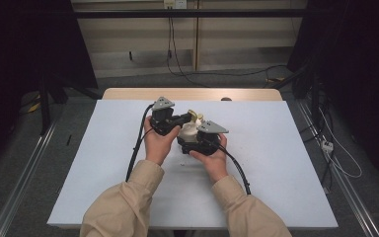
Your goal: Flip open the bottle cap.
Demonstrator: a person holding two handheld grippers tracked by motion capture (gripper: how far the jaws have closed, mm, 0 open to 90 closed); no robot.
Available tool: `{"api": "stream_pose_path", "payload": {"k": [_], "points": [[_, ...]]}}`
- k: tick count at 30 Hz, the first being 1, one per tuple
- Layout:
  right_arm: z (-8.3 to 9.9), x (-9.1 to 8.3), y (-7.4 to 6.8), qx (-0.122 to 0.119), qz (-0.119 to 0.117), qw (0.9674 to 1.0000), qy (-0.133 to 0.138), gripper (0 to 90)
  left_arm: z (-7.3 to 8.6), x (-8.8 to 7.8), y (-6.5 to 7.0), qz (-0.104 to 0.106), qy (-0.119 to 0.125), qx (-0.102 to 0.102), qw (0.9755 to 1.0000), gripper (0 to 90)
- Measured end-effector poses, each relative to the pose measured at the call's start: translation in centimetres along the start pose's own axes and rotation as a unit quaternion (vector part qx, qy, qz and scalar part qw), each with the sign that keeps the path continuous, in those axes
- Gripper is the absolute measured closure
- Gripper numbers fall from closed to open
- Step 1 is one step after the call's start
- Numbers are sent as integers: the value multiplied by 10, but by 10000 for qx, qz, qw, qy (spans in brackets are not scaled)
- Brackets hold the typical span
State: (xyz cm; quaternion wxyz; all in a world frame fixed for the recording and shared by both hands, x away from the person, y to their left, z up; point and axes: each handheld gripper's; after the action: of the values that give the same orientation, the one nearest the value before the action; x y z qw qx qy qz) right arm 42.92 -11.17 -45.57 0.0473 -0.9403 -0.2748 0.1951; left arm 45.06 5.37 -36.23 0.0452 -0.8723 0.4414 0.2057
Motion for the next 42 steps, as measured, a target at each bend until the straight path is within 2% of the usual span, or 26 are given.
{"api": "stream_pose_path", "payload": {"k": [34, 39, 42], "points": [[0, 0, 0, 0, -6, 10000, -4, 50, 0, 6, 1, 18, -49, 15, 10000, 900], [0, -1, -2, -40, 72, 10000, 7, 48, 0, 5, 1, 26, -48, 42, 10000, 899], [-1, -2, 0, -24, -15, 10000, 21, 46, -1, 4, 2, 34, -40, 51, 10000, 884]]}}
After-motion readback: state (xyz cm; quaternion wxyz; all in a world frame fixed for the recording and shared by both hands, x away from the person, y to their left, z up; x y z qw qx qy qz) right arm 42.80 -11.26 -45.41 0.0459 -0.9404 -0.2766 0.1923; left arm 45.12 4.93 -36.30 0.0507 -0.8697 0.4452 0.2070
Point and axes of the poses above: each handheld gripper's, and its own axes: x roughly forward along the jaws, z roughly out of its underside, y roughly to its right, and after that the axes turned 6 degrees about x, right-handed
